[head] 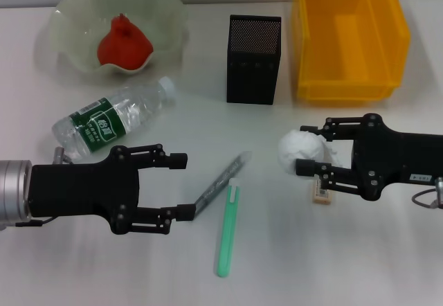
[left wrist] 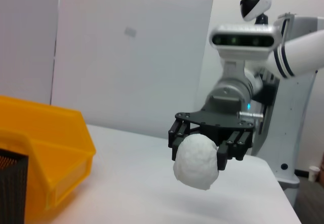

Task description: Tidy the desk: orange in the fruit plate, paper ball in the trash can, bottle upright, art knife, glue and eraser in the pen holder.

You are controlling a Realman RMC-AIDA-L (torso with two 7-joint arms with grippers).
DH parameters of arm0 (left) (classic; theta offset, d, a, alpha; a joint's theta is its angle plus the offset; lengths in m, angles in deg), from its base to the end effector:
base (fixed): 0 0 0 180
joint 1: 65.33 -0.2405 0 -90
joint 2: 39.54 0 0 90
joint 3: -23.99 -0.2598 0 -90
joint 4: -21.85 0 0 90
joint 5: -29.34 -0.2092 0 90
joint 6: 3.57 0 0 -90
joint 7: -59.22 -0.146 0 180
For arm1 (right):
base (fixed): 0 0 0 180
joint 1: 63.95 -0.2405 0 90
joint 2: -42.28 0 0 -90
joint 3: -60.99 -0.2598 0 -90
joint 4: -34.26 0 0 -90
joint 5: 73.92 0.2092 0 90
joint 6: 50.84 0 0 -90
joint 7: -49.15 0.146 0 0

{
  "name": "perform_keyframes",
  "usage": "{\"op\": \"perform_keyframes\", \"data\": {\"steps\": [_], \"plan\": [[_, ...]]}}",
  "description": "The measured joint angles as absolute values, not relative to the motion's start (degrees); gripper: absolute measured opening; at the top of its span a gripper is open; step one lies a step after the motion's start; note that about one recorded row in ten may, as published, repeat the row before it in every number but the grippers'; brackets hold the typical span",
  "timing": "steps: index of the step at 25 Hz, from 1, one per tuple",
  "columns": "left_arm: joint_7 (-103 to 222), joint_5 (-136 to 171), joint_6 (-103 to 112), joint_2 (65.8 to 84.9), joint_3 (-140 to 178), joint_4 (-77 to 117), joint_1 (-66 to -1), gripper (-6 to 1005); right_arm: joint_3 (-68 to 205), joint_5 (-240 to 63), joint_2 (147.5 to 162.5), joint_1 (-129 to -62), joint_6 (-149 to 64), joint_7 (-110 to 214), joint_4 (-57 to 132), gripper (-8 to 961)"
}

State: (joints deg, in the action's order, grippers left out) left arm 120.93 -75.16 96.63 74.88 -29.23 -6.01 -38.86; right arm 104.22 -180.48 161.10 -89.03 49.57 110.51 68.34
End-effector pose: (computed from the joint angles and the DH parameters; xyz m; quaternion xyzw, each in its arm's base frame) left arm -0.2719 0.2767 -0.0130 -0.9542 -0.1015 -0.2802 0.0250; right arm 0.2628 0.2855 -0.0076 -0.9396 0.0907 0.3160 0.0953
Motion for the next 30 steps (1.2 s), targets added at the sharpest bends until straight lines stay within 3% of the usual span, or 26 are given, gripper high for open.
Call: {"op": "perform_keyframes", "data": {"steps": [18, 30], "plan": [[121.0, -75.2, 96.9, 75.33, -29.1, -6.0, -38.3, 786, 83.9, -165.3, 161.67, -87.6, 40.3, 89.8, 51.4, 484], [121.1, -75.2, 97.6, 75.32, -29.1, -6.3, -38.4, 783, 84.1, -159.2, 161.60, -94.9, 22.7, 89.4, 49.8, 484]]}}
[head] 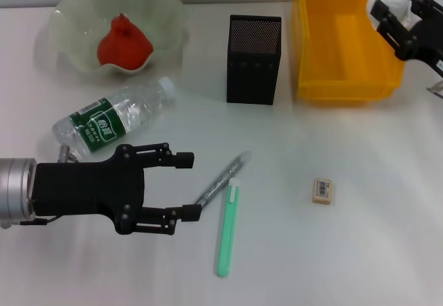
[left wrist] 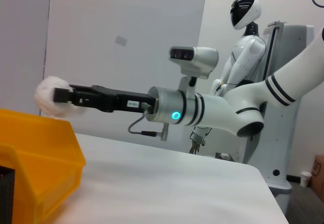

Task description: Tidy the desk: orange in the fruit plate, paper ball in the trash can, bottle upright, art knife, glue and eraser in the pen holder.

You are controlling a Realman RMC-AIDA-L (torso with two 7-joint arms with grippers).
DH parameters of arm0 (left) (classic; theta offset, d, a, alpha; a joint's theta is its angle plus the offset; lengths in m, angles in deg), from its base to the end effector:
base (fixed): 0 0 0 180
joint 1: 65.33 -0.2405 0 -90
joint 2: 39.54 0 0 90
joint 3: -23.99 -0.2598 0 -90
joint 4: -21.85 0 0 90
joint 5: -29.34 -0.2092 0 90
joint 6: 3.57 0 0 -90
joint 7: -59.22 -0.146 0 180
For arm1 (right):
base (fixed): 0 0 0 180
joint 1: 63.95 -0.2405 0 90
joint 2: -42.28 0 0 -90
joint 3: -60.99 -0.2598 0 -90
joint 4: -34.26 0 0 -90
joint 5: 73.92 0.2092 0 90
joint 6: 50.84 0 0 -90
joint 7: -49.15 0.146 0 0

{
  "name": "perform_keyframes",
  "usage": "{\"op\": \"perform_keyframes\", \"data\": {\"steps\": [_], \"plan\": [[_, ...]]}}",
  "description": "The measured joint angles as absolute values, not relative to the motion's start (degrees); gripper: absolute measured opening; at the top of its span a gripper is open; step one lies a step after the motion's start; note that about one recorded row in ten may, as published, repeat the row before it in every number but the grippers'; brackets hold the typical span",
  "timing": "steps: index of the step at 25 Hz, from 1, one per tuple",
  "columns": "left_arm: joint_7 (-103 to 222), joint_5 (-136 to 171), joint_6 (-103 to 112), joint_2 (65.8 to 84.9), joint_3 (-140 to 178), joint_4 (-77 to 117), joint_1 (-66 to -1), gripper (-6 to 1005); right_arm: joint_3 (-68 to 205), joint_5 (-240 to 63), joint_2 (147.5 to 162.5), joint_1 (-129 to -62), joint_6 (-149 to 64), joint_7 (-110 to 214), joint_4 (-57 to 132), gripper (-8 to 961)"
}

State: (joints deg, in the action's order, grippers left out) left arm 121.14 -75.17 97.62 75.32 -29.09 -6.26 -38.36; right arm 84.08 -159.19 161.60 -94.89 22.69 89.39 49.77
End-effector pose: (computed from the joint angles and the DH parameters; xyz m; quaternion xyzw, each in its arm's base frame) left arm -0.2661 0.2769 -0.0143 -0.9527 -0.0957 -0.2880 0.0162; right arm 0.2980 0.3640 0.0115 -0.7939 0.1841 0.3539 0.4589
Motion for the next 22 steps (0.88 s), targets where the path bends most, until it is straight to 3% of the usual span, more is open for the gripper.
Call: {"op": "perform_keyframes", "data": {"steps": [11, 16, 22], "plan": [[121.0, -75.2, 97.7, 75.33, -29.1, -6.3, -38.4, 780, 84.6, -159.3, 161.54, -97.7, 19.5, 89.4, 50.0, 478], [121.1, -75.2, 97.7, 75.33, -28.9, -6.3, -38.4, 779, 84.4, -159.2, 161.56, -97.9, 19.2, 89.5, 50.1, 545], [121.1, -75.2, 97.6, 75.32, -28.9, -6.3, -38.1, 777, 84.3, -158.6, 161.55, -98.1, 17.6, 89.4, 50.2, 752]]}}
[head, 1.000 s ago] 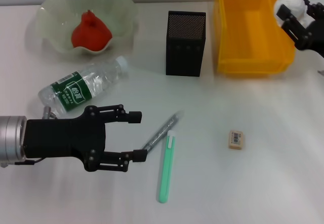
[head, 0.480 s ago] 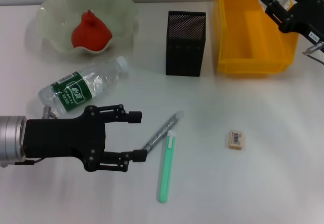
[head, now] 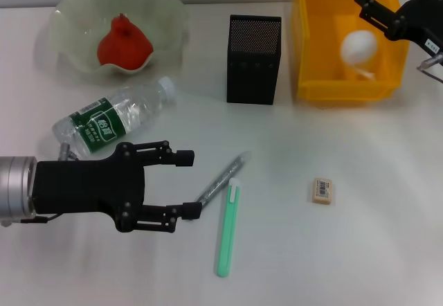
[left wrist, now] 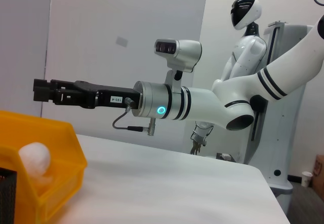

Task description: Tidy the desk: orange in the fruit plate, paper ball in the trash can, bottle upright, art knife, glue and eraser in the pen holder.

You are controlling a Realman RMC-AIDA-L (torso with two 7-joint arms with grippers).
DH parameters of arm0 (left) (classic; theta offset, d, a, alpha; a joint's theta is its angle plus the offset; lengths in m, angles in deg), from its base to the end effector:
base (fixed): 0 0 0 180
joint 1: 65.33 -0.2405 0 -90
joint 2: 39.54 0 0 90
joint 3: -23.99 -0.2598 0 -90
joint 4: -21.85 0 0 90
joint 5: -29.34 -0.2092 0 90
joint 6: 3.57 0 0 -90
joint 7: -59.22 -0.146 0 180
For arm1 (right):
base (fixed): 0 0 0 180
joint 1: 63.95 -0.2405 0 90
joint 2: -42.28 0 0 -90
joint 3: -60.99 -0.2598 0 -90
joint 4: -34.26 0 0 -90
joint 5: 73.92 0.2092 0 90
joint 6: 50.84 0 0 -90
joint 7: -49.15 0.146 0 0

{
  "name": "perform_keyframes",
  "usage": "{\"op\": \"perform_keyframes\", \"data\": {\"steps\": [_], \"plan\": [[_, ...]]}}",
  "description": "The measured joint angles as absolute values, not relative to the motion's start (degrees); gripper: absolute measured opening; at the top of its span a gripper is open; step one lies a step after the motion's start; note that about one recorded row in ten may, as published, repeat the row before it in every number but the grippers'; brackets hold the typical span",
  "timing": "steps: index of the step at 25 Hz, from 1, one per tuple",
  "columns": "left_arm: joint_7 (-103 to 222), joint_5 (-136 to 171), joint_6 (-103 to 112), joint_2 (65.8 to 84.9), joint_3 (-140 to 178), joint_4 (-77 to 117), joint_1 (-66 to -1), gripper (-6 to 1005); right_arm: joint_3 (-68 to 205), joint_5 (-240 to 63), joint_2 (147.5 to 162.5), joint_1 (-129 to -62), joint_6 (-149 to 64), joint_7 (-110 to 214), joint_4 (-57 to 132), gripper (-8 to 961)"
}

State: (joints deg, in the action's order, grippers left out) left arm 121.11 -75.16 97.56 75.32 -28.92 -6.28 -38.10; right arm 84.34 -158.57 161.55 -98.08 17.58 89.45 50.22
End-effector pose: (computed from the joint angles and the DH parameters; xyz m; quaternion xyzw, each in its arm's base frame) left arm -0.2649 0.2786 -0.0139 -0.9528 -0.0935 -0.2884 0.0174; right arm 0.2889 0.3862 0.0125 -0.7953 0.1851 0.3355 0.4697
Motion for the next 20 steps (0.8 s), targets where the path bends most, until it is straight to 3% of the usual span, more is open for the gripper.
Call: {"op": "perform_keyframes", "data": {"steps": [4, 9, 16, 20], "plan": [[121.3, -75.1, 97.5, 75.33, -28.9, -6.3, -37.9, 776, 84.4, -156.6, 161.45, -97.6, 18.2, 89.5, 50.3, 827], [121.5, -75.1, 97.5, 75.40, -28.6, -6.2, -37.7, 775, 85.2, -157.1, 161.24, -95.5, 26.4, 90.7, 50.3, 827], [122.5, -75.1, 97.0, 75.47, -27.3, -6.2, -37.1, 774, 93.0, -165.8, 159.48, -89.5, 41.7, 97.5, 54.5, 826], [123.4, -75.2, 95.9, 75.50, -26.9, -6.3, -36.5, 773, 93.7, -174.8, 159.27, -88.2, 45.8, 99.5, 57.1, 826]]}}
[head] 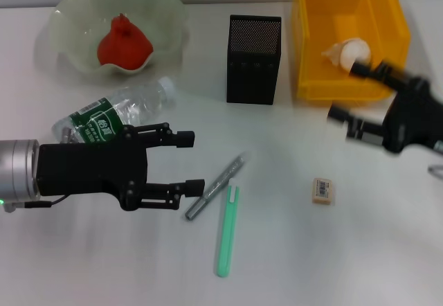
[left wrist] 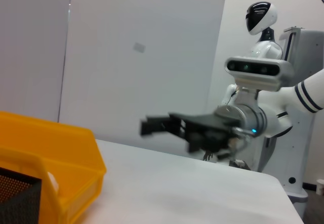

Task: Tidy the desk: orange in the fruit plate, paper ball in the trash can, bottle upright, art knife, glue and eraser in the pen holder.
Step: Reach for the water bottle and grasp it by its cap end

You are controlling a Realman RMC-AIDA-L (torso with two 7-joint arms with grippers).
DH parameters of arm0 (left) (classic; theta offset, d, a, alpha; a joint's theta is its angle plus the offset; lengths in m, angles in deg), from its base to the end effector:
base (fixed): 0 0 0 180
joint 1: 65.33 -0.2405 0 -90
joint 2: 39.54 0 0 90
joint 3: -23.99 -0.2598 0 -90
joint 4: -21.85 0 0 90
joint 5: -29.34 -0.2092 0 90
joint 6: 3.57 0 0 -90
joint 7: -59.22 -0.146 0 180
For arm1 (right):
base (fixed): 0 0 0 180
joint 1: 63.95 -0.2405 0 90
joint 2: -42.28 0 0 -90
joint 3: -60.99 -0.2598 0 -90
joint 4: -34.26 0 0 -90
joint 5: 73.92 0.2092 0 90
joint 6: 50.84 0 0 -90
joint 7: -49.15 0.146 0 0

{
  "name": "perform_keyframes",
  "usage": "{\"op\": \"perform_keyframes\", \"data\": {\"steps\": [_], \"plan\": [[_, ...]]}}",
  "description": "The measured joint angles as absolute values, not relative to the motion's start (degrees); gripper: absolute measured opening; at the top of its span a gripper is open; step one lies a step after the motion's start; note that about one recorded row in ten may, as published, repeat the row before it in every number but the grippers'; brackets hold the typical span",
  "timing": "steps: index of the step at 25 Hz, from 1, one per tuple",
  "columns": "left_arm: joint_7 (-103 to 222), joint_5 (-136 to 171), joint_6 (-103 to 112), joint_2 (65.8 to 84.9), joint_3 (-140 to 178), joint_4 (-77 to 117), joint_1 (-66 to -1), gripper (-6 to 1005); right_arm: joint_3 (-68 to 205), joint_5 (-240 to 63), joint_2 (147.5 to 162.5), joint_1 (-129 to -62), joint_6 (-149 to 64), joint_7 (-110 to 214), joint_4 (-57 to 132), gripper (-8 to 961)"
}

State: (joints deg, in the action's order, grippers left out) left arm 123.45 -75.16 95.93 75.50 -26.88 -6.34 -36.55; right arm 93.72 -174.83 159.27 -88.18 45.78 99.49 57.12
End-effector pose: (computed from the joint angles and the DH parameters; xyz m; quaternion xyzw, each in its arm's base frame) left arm -0.2592 0.2920 -0.0119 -0.9500 -0.1069 -0.2914 0.0333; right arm 0.2890 0.2908 0.0058 -0.8926 0.1112 0.3703 0.2318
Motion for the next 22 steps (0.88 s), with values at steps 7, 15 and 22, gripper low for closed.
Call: {"op": "perform_keyframes", "data": {"steps": [7, 15, 22], "plan": [[125.3, -75.1, 95.2, 75.20, -26.7, -6.5, -35.5, 771, 93.9, -186.4, 159.28, -89.0, 42.3, 101.3, 57.9, 826], [127.4, -75.2, 93.8, 75.38, -26.7, -7.8, -35.2, 769, 94.6, -187.5, 159.54, -89.1, 39.8, 101.5, 57.6, 827], [130.3, -75.4, 92.1, 75.74, -26.7, -10.0, -35.0, 767, 94.6, -187.8, 159.61, -89.0, 39.2, 101.6, 57.6, 827]]}}
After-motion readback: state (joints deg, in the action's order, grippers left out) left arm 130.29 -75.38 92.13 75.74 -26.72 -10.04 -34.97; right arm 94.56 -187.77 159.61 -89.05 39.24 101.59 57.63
